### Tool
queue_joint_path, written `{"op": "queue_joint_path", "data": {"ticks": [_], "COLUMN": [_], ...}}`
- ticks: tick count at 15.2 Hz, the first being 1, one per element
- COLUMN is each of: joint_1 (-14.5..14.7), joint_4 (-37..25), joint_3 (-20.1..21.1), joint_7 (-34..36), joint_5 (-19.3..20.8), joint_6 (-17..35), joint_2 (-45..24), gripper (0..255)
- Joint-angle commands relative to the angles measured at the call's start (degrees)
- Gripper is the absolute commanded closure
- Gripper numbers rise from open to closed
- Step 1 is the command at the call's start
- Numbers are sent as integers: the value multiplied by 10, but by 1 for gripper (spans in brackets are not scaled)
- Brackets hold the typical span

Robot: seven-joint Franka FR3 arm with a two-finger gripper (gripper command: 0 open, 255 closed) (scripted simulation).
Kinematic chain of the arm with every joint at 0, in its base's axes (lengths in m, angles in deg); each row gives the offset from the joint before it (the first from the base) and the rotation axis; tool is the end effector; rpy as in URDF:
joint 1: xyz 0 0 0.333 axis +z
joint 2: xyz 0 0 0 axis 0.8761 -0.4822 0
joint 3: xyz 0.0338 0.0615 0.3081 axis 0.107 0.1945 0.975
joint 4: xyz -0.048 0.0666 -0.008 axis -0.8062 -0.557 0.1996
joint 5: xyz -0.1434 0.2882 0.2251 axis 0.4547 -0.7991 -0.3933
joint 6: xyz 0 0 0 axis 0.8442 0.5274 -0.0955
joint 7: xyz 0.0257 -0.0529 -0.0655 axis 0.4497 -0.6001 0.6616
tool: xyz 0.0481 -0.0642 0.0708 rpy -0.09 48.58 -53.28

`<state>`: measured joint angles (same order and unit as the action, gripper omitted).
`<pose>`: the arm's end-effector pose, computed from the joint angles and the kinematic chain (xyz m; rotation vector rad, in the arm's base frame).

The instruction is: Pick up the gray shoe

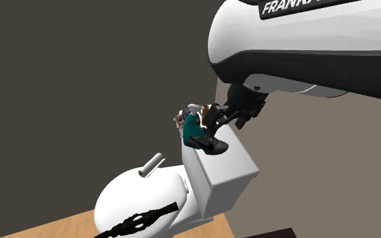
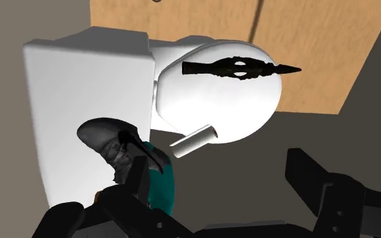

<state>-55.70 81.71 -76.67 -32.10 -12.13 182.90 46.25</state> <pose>0.3876 -0.0497 0.4992 -2.9304 -0.4376 -0.2880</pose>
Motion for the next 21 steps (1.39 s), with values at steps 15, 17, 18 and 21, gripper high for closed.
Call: {"op": "queue_joint_path", "data": {"ticks": [15,17,18,21], "joint_1": [99,85,76,49], "joint_4": [-153,-194,-216,-285], "joint_3": [-179,-169,-162,-137], "joint_7": [-570,-633,-662,-733], "joint_5": [-277,-322,-340,-383], "joint_6": [128,115,108,86], "joint_2": [-394,-451,-479,-557], "gripper": [0,0,0,0]}}
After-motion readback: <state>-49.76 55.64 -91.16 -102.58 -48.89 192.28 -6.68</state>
